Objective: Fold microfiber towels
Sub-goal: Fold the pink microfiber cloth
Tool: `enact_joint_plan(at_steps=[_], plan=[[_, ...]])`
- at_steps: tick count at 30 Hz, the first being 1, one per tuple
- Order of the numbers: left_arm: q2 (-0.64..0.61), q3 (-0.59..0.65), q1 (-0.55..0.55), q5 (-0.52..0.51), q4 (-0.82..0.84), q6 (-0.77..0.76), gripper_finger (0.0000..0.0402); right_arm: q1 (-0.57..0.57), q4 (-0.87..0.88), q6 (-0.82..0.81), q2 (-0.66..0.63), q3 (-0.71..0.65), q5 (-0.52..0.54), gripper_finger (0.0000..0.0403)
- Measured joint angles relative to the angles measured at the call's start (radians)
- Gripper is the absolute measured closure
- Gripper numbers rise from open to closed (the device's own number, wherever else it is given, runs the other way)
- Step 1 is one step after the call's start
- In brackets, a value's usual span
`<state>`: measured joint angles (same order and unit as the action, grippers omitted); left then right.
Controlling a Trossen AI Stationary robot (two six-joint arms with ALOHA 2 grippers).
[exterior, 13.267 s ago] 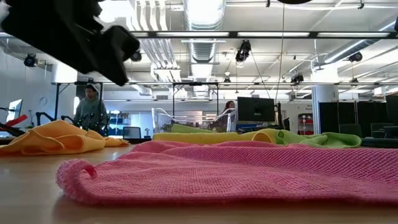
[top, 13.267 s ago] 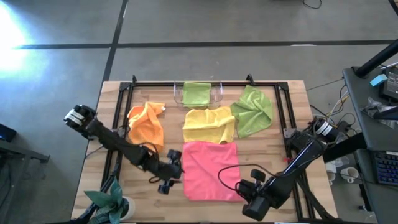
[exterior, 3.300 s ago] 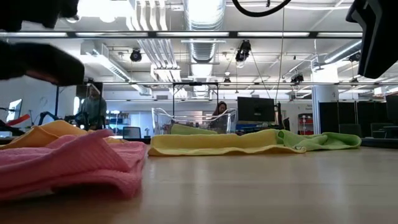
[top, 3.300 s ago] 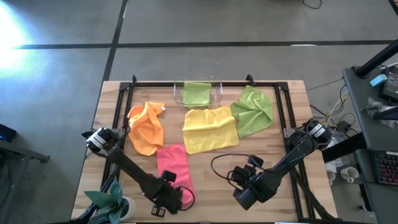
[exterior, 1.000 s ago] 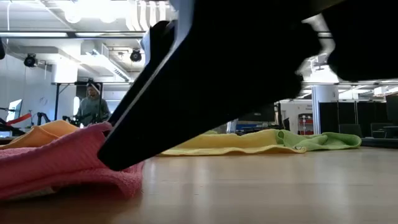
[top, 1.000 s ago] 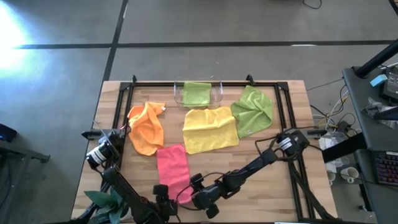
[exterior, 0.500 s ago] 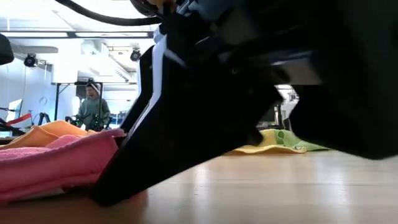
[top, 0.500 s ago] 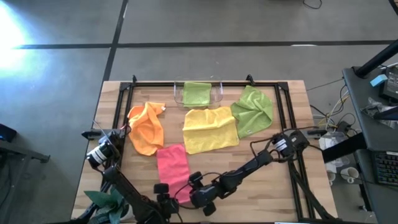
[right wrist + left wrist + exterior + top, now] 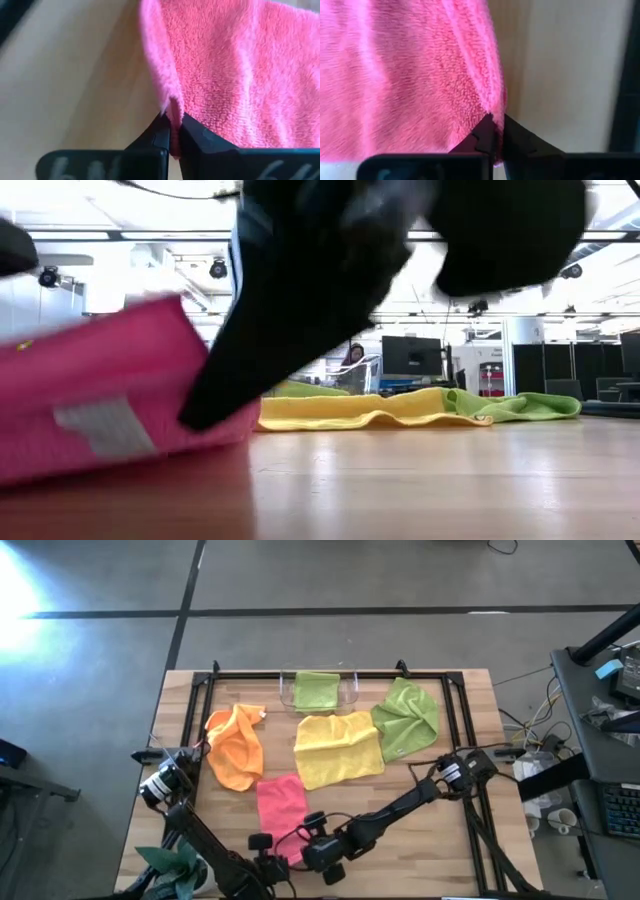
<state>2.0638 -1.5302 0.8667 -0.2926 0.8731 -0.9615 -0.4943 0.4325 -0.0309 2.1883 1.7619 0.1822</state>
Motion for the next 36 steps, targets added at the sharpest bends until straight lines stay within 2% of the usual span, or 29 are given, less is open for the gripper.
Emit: enact_joint_plan(at_steps=[5, 8, 12, 15, 19, 22, 26, 36], plan=[[-0.075, -0.026, 0.000, 0.043, -0.006, 0.000, 0.0396, -0.028, 0.179, -0.086, 0.000, 0.125, -0.021, 0.0393], [-0.123, -0.044, -0.001, 0.110, -0.018, -0.003, 0.0396, -0.047, 0.257, -0.148, -0.002, 0.197, -0.055, 0.0394], [-0.175, -0.049, -0.002, 0.208, -0.062, -0.072, 0.0396, -0.085, 0.313, -0.215, -0.002, 0.292, -0.060, 0.0394], [-0.204, -0.049, -0.002, 0.227, -0.050, -0.116, 0.0396, -0.102, 0.323, -0.243, -0.004, 0.336, -0.053, 0.0394], [-0.221, -0.049, -0.016, 0.193, 0.076, -0.133, 0.0396, -0.086, 0.325, -0.282, -0.003, 0.324, 0.025, 0.0394], [-0.221, -0.031, -0.054, 0.163, 0.158, -0.133, 0.0396, -0.051, 0.337, -0.375, -0.001, 0.274, 0.028, 0.0394], [-0.221, 0.009, -0.116, 0.165, 0.162, -0.123, 0.0396, -0.018, 0.354, -0.491, 0.000, 0.216, 0.022, 0.0394], [-0.219, 0.065, -0.209, 0.194, 0.148, -0.101, 0.0395, 0.020, 0.345, -0.606, 0.000, 0.143, 0.000, 0.0394]])
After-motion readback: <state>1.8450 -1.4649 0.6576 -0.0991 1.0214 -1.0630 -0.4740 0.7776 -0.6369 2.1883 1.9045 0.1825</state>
